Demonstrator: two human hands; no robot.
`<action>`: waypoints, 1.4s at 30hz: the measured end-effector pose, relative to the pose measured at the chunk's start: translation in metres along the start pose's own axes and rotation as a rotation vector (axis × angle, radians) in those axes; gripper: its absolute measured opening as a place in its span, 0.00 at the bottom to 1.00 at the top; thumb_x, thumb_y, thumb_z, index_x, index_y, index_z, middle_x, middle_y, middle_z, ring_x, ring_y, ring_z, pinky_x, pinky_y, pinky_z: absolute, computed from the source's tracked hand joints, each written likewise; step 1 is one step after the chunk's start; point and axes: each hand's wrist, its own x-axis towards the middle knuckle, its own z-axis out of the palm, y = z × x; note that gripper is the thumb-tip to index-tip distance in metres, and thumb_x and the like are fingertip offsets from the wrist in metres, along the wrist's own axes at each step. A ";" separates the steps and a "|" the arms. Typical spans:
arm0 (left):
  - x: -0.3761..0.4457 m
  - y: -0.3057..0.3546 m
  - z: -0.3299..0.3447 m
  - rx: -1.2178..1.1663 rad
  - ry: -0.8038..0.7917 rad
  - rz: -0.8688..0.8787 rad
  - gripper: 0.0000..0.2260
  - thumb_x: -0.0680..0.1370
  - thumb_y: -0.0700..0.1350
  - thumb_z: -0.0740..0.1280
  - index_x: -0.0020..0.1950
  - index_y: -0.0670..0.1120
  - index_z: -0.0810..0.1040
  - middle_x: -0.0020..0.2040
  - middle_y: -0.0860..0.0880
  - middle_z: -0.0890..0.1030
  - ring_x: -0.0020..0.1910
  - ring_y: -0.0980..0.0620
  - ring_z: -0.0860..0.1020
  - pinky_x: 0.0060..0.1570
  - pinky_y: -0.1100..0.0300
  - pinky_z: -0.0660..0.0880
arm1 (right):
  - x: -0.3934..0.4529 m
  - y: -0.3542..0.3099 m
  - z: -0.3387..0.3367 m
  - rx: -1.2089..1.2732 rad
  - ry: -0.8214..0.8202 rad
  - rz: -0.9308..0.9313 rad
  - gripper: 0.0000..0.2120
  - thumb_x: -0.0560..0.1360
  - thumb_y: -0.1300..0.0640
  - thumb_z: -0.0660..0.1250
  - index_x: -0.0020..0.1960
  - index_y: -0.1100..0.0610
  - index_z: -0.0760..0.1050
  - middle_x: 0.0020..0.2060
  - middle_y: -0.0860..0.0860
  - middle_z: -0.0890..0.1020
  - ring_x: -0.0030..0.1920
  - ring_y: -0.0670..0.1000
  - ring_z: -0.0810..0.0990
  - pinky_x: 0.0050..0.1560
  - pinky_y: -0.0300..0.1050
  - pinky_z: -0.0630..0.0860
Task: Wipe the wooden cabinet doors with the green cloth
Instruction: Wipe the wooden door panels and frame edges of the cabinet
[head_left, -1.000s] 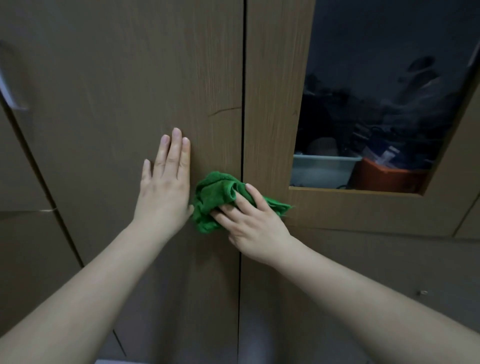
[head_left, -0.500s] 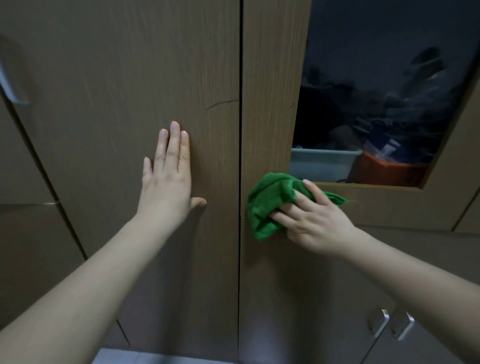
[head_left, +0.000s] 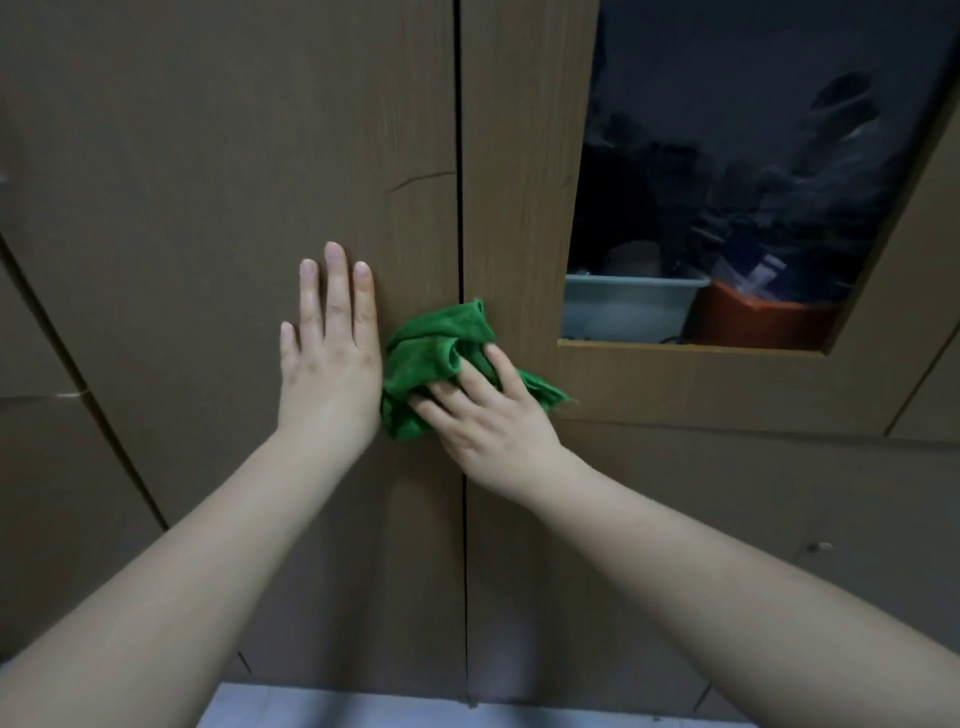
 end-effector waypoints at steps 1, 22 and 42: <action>0.000 -0.001 0.001 -0.004 -0.007 0.006 0.51 0.73 0.41 0.73 0.79 0.42 0.35 0.79 0.43 0.31 0.78 0.39 0.36 0.71 0.33 0.59 | -0.004 0.007 0.000 0.011 0.020 -0.012 0.20 0.76 0.53 0.64 0.68 0.51 0.76 0.65 0.50 0.79 0.71 0.57 0.69 0.77 0.60 0.51; -0.008 0.013 -0.025 -0.175 -0.117 -0.088 0.59 0.67 0.59 0.77 0.80 0.44 0.38 0.80 0.46 0.33 0.79 0.43 0.38 0.73 0.40 0.59 | -0.089 0.073 -0.083 0.924 0.317 0.948 0.18 0.70 0.62 0.60 0.57 0.59 0.81 0.55 0.53 0.82 0.57 0.58 0.79 0.62 0.50 0.74; -0.117 0.027 -0.051 -1.760 -0.573 -0.654 0.17 0.70 0.41 0.72 0.57 0.37 0.79 0.48 0.38 0.84 0.46 0.42 0.83 0.45 0.51 0.80 | -0.070 -0.030 -0.144 2.383 -0.183 1.436 0.15 0.77 0.53 0.67 0.55 0.62 0.85 0.52 0.61 0.86 0.52 0.58 0.86 0.43 0.47 0.83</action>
